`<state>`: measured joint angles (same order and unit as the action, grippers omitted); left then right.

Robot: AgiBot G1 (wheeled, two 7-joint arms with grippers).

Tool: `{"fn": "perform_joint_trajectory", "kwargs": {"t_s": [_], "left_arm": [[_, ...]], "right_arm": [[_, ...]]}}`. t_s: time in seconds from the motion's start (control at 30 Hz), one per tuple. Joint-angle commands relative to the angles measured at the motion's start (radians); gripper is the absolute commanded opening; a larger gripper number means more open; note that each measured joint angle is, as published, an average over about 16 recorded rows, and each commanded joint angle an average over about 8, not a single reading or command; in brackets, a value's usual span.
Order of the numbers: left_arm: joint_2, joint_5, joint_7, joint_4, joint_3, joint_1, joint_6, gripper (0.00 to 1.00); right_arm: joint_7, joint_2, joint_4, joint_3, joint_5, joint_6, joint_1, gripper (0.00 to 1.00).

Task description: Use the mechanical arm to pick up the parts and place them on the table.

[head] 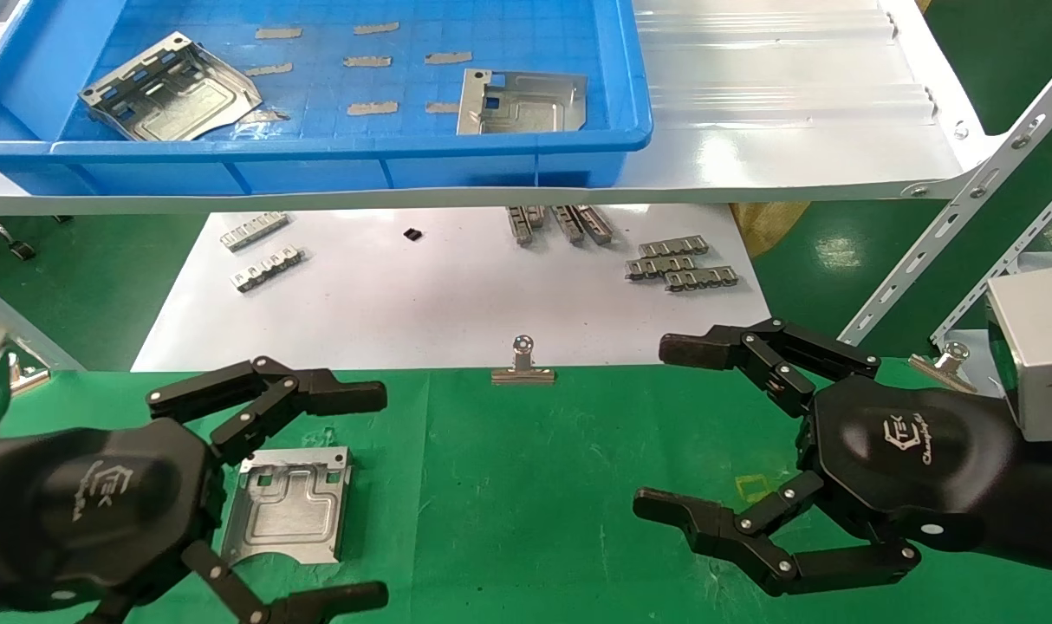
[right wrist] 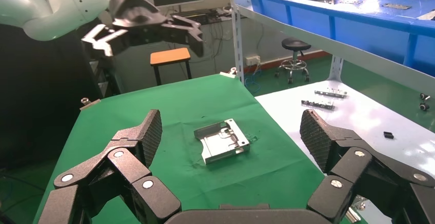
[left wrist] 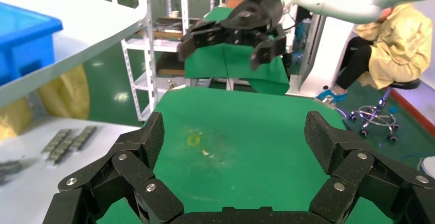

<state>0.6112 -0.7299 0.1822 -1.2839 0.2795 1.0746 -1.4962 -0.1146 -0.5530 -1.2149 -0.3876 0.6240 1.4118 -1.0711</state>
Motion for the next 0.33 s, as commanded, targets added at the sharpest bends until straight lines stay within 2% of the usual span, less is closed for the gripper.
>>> {"fn": "perform_joint_trajectory", "kwargs": {"t_s": [0.03, 0.33], "left_arm": [[-0.004, 0.005, 0.018, -0.025, -0.015, -0.013, 0.002, 1.0], [-0.005, 0.007, 0.016, -0.023, -0.015, -0.013, 0.003, 1.0]], "right_arm": [[0.0, 0.0, 0.0, 0.0, 0.0, 0.0, 0.0, 1.0], [0.0, 0.0, 0.0, 0.0, 0.0, 0.0, 0.0, 1.0]]}}
